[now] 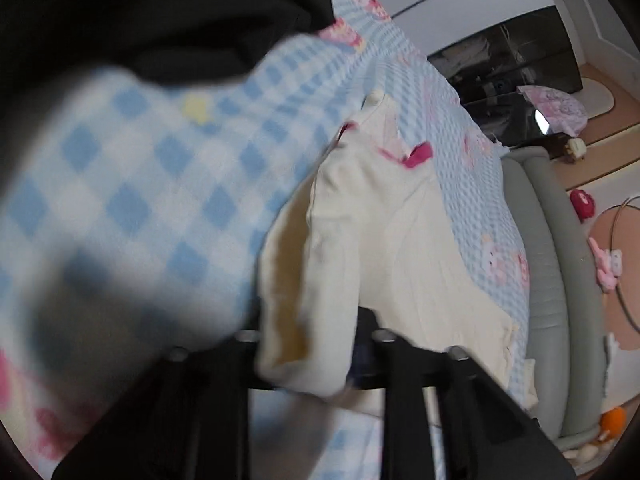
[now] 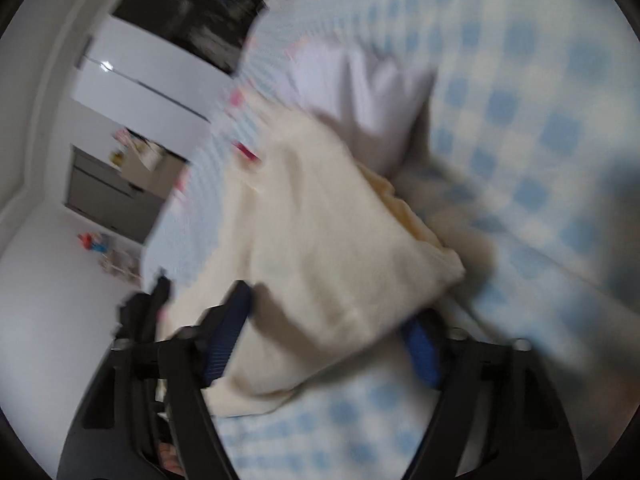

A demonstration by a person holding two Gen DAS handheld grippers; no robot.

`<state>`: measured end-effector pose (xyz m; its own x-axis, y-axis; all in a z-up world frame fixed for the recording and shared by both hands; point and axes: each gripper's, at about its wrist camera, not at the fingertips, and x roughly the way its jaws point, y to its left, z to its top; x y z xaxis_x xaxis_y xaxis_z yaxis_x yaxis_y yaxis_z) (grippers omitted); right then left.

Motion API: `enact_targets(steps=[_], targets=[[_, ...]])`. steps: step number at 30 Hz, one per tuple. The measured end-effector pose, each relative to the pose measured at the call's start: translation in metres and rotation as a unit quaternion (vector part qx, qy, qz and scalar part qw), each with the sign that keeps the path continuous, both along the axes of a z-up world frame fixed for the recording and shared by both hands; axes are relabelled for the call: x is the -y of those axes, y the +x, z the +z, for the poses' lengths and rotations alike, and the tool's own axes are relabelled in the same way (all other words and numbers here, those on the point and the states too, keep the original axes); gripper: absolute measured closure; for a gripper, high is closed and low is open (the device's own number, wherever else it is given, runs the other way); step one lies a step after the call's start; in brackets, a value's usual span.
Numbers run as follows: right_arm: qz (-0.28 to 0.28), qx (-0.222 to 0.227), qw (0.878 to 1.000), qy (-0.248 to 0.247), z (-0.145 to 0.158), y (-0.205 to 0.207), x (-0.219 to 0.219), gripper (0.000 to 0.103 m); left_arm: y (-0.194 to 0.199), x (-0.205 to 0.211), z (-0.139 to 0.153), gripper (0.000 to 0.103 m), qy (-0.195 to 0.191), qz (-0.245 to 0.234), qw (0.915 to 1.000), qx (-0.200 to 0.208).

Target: Fold clothes

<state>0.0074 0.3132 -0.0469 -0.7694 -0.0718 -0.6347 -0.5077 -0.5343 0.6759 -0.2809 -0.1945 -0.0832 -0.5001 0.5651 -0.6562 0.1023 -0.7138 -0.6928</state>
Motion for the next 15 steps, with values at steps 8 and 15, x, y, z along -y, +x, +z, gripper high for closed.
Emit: enact_targets(steps=[8,15], targets=[[0.033,-0.034,0.989,0.139,0.072,0.027,0.036,0.101,0.05,0.005,0.099,0.099,-0.045,-0.034,0.9937,-0.096],[0.039,-0.047,0.989,0.137,0.096,0.089,0.038,0.101,0.109,0.05,0.076,0.098,-0.044,-0.029,0.9974,-0.049]])
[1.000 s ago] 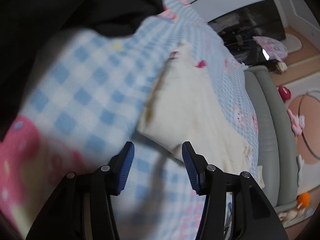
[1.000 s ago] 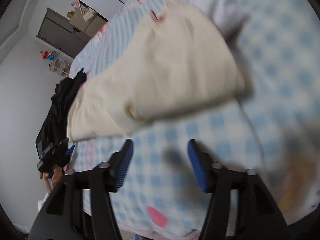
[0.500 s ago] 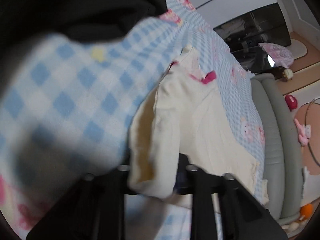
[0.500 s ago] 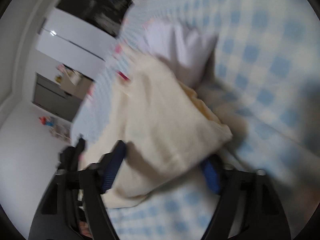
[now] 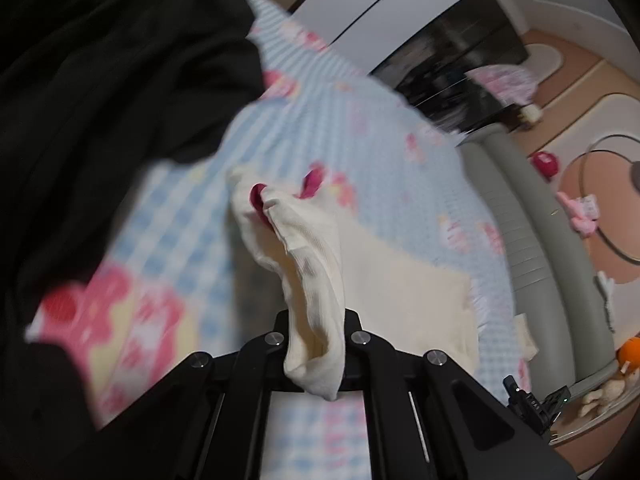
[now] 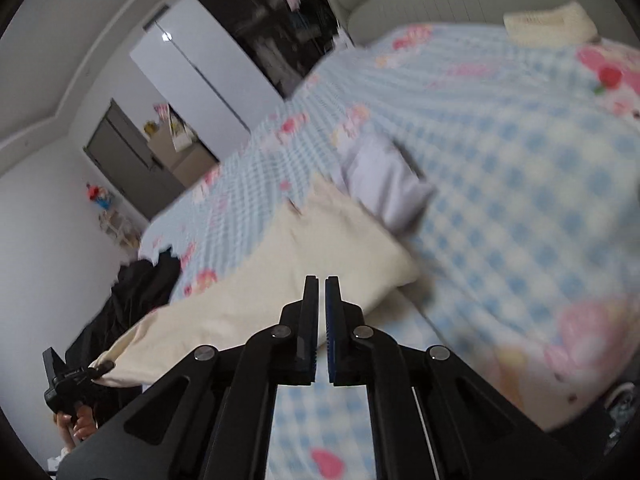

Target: Fold clothes

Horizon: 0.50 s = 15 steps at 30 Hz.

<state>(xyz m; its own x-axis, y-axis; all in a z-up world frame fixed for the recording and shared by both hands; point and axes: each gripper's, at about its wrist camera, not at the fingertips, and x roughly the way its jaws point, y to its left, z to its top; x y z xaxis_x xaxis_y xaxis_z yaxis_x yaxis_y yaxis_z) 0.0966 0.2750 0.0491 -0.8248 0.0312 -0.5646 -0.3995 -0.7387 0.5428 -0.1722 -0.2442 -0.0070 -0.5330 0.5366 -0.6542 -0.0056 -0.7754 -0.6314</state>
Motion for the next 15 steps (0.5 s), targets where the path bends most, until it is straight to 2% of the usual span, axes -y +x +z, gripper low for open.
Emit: enact_targets(steps=[1,3,4,5,6,7,8,9,10,11,13,14,15], targets=[[0.004,0.009,1.0,-0.023,-0.009,0.01,-0.012,0.098,-0.001,0.003,-0.016,0.098,0.01,0.007,0.9996,0.023],[0.016,0.019,0.997,-0.068,-0.029,0.006,-0.017,0.095,-0.002,0.009,-0.038,0.098,0.035,0.021,0.9985,0.037],[0.022,0.025,0.995,-0.09,-0.04,0.004,-0.019,0.086,-0.003,0.011,-0.047,0.098,0.046,0.028,0.9977,0.041],[0.021,0.032,0.995,-0.089,-0.045,-0.002,-0.019,0.077,-0.003,0.011,-0.053,0.097,0.047,0.03,0.9975,0.044],[0.021,0.039,0.995,-0.088,-0.05,-0.008,-0.019,0.061,-0.003,0.01,-0.057,0.097,0.043,0.031,0.9976,0.045],[0.016,0.036,0.995,-0.087,-0.053,-0.015,-0.02,0.05,-0.004,0.009,-0.061,0.094,0.038,0.033,0.9974,0.052],[0.01,0.033,0.996,-0.086,-0.056,-0.022,-0.022,0.046,-0.006,0.007,-0.065,0.083,0.032,0.035,0.9971,0.059],[0.005,0.03,0.996,-0.085,-0.059,-0.029,-0.023,0.031,-0.008,0.005,-0.07,0.076,0.026,0.037,0.9968,0.066],[-0.008,0.043,0.996,-0.083,-0.066,-0.04,-0.028,0.026,-0.01,0.002,-0.075,0.064,0.031,0.038,0.9963,0.07],[-0.021,0.056,0.995,-0.08,-0.072,-0.051,-0.032,0.025,-0.011,0.0,-0.077,0.058,0.034,0.04,0.996,0.072],[-0.016,0.093,0.989,-0.116,-0.098,-0.075,-0.038,0.025,-0.014,-0.005,-0.079,0.061,0.034,0.046,0.9958,0.072],[-0.019,0.097,0.987,-0.123,-0.105,-0.082,-0.04,0.026,-0.015,-0.007,-0.081,0.074,0.034,0.049,0.9956,0.072],[-0.021,0.084,0.989,-0.116,-0.102,-0.084,-0.041,0.044,-0.019,-0.009,-0.078,0.086,0.031,0.048,0.9958,0.071]])
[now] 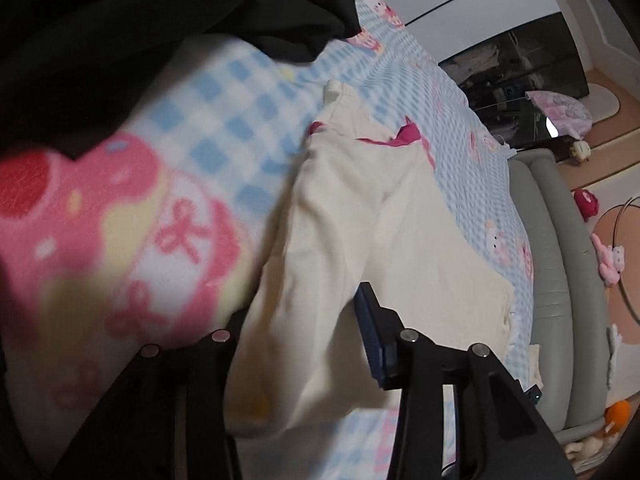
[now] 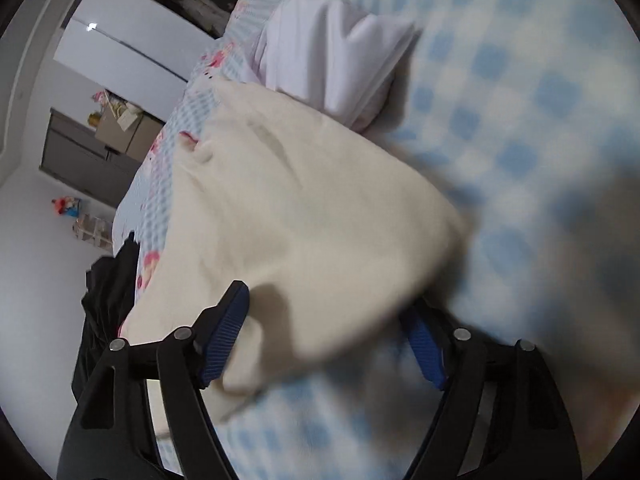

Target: Fold clothes

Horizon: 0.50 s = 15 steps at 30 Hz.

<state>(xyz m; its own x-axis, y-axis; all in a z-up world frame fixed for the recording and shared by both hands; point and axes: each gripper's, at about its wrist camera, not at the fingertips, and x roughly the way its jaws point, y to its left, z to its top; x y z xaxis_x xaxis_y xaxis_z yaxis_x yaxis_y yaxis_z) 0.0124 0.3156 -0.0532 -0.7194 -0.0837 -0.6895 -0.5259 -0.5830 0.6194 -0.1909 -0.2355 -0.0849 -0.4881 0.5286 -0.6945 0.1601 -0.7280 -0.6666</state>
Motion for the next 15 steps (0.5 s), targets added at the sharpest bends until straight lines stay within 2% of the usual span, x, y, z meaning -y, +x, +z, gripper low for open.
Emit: enact_targets(steps=[1,2,3,4,5,7,8,12,15], targets=[[-0.003,-0.012,1.0,0.008,0.002,-0.003,-0.001,0.077,-0.005,-0.001,0.006,0.096,-0.004,0.0,1.0,-0.002],[-0.001,-0.025,1.0,0.013,0.009,-0.003,-0.002,0.091,-0.007,-0.002,0.015,0.099,-0.01,0.001,0.9999,-0.008],[0.001,-0.035,0.999,0.019,0.016,-0.003,-0.002,0.098,-0.008,-0.002,0.025,0.099,-0.016,0.001,0.9998,-0.015],[0.013,-0.032,0.999,0.037,0.027,-0.004,0.001,0.101,-0.009,-0.004,0.035,0.1,-0.023,-0.003,0.9994,-0.025],[0.025,-0.02,0.998,0.06,0.036,-0.006,0.006,0.101,-0.008,-0.004,0.046,0.1,-0.03,-0.01,0.9989,-0.034],[0.047,-0.019,0.992,0.119,0.06,-0.001,0.023,0.102,-0.002,-0.006,0.064,0.1,-0.038,-0.023,0.9978,-0.05],[0.053,-0.023,0.989,0.133,0.069,0.004,0.029,0.102,0.003,-0.006,0.071,0.1,-0.041,-0.029,0.9973,-0.054],[0.069,-0.067,0.985,0.146,0.107,0.047,0.054,0.102,0.033,0.005,0.098,0.1,-0.036,-0.049,0.9954,-0.074],[0.069,-0.063,0.984,0.154,0.107,0.072,0.065,0.102,0.045,0.022,0.094,0.1,-0.032,-0.04,0.997,-0.059]])
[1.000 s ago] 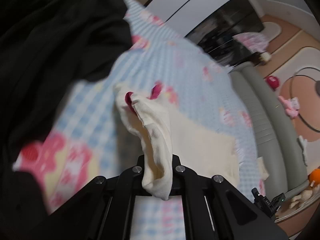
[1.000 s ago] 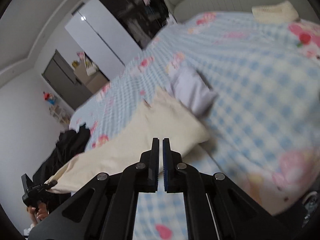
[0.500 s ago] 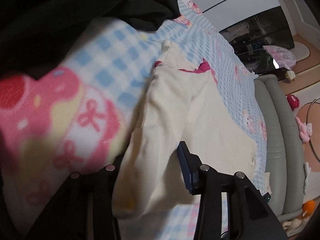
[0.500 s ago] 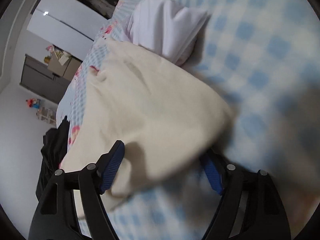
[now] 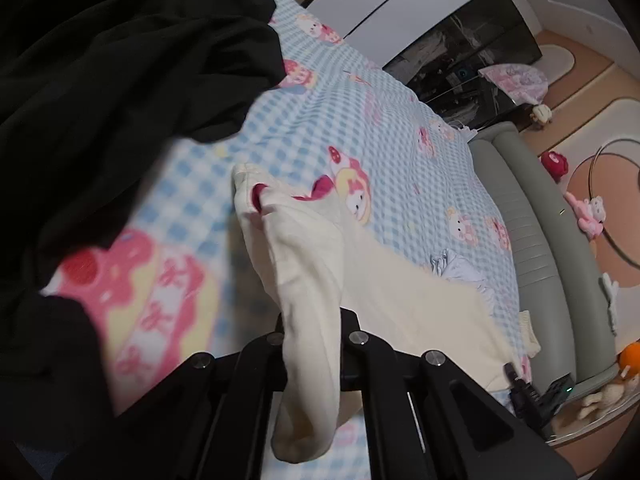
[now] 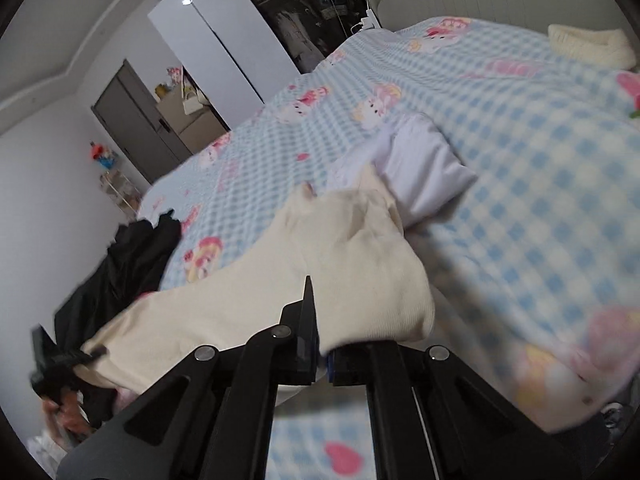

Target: Fold clothes

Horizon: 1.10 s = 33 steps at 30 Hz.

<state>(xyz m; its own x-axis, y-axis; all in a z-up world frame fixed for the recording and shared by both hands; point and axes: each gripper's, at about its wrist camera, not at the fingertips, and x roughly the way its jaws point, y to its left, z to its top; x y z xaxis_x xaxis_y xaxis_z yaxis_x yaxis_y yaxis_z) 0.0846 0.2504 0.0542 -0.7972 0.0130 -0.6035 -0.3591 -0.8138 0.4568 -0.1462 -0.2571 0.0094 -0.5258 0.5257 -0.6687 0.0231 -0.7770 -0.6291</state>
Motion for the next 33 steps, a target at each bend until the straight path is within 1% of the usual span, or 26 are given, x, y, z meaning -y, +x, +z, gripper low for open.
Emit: enact_targets(steps=[2,4,6,7,9,11,13,14,15,16,17,18,19,20,21,23,24,25,27,28,29,30,31,32,33], targets=[[-0.009,0.017,1.0,-0.008,-0.012,0.01,-0.001,0.102,0.005,0.011,-0.018,0.1,0.004,0.011,0.9995,0.028],[-0.018,0.036,0.999,-0.024,-0.028,0.02,-0.005,0.102,0.007,0.015,-0.037,0.1,-0.007,0.008,0.9989,0.046],[-0.017,0.068,0.998,0.0,-0.049,0.024,-0.005,0.102,0.005,0.016,-0.065,0.1,-0.018,0.002,0.9974,0.07],[-0.015,0.085,0.996,0.004,-0.064,0.023,-0.009,0.102,0.001,0.015,-0.08,0.1,-0.024,-0.002,0.9956,0.091],[-0.013,0.12,0.992,-0.033,-0.095,0.017,-0.018,0.102,-0.003,0.012,-0.081,0.1,-0.033,-0.003,0.9945,0.1],[-0.022,0.11,0.993,-0.02,-0.09,0.02,-0.017,0.102,0.002,0.013,-0.056,0.1,-0.032,-0.007,0.9972,0.067],[-0.027,0.084,0.996,0.005,-0.066,0.028,-0.013,0.102,0.009,0.019,-0.03,0.1,-0.011,-0.015,0.9991,0.037],[-0.029,0.068,0.997,0.014,-0.052,0.032,-0.012,0.102,0.011,0.022,-0.022,0.1,-0.011,-0.018,0.9993,0.031],[-0.03,0.058,0.998,0.02,-0.042,0.035,-0.012,0.102,0.012,0.023,-0.02,0.099,-0.022,-0.022,0.999,0.033],[-0.028,0.057,0.998,0.031,-0.035,0.036,-0.013,0.102,0.013,0.023,-0.022,0.096,-0.039,-0.026,0.9982,0.039],[-0.029,0.063,0.997,0.045,-0.034,0.035,-0.013,0.102,0.014,0.024,-0.023,0.092,-0.055,-0.03,0.997,0.044],[-0.034,0.07,0.995,0.056,-0.035,0.033,-0.013,0.101,0.016,0.026,-0.029,0.088,-0.067,-0.033,0.9953,0.061],[-0.03,0.085,0.995,0.045,-0.044,0.031,-0.018,0.101,0.017,0.029,-0.039,0.083,-0.078,-0.034,0.993,0.083],[-0.032,0.097,0.995,0.02,-0.052,0.034,-0.023,0.101,0.019,0.033,-0.048,0.083,-0.088,-0.035,0.99,0.104],[-0.034,0.109,0.993,-0.005,-0.061,0.037,-0.029,0.099,0.024,0.037,-0.052,0.084,-0.083,-0.031,0.9901,0.109],[-0.041,0.113,0.992,-0.048,-0.074,0.049,-0.036,0.097,0.039,0.039,-0.036,0.083,-0.093,-0.017,0.9927,0.074],[-0.045,0.11,0.992,-0.043,-0.072,0.054,-0.037,0.091,0.046,0.04,-0.027,0.083,-0.102,-0.009,0.9933,0.054],[-0.049,0.108,0.992,-0.039,-0.07,0.06,-0.039,0.09,0.054,0.04,-0.017,0.083,-0.111,-0.002,0.9933,0.034],[-0.058,0.105,0.992,-0.022,-0.061,0.066,-0.041,0.085,0.068,0.042,0.001,0.083,-0.128,0.012,0.9917,-0.006],[-0.064,0.102,0.993,-0.011,-0.052,0.068,-0.041,0.084,0.071,0.035,0.008,0.081,-0.122,-0.001,0.9923,-0.022],[-0.07,0.096,0.993,0.004,-0.044,0.07,-0.04,0.083,0.072,0.024,0.012,0.074,-0.11,-0.024,0.993,-0.035],[-0.079,0.09,0.992,0.031,-0.031,0.071,-0.036,0.082,0.073,0.014,0.017,0.07,-0.098,-0.047,0.9929,-0.049],[-0.088,0.083,0.991,0.058,-0.019,0.071,-0.032,0.082,0.072,0.0,0.018,0.064,-0.096,-0.07,0.9913,-0.057],[-0.094,0.075,0.989,0.081,-0.005,0.07,-0.027,0.082,0.07,-0.015,0.016,0.061,-0.099,-0.093,0.9888,-0.062],[-0.085,0.063,0.99,0.091,0.003,0.067,-0.022,0.078,0.067,-0.032,0.011,0.061,-0.108,-0.113,0.9857,-0.062]])
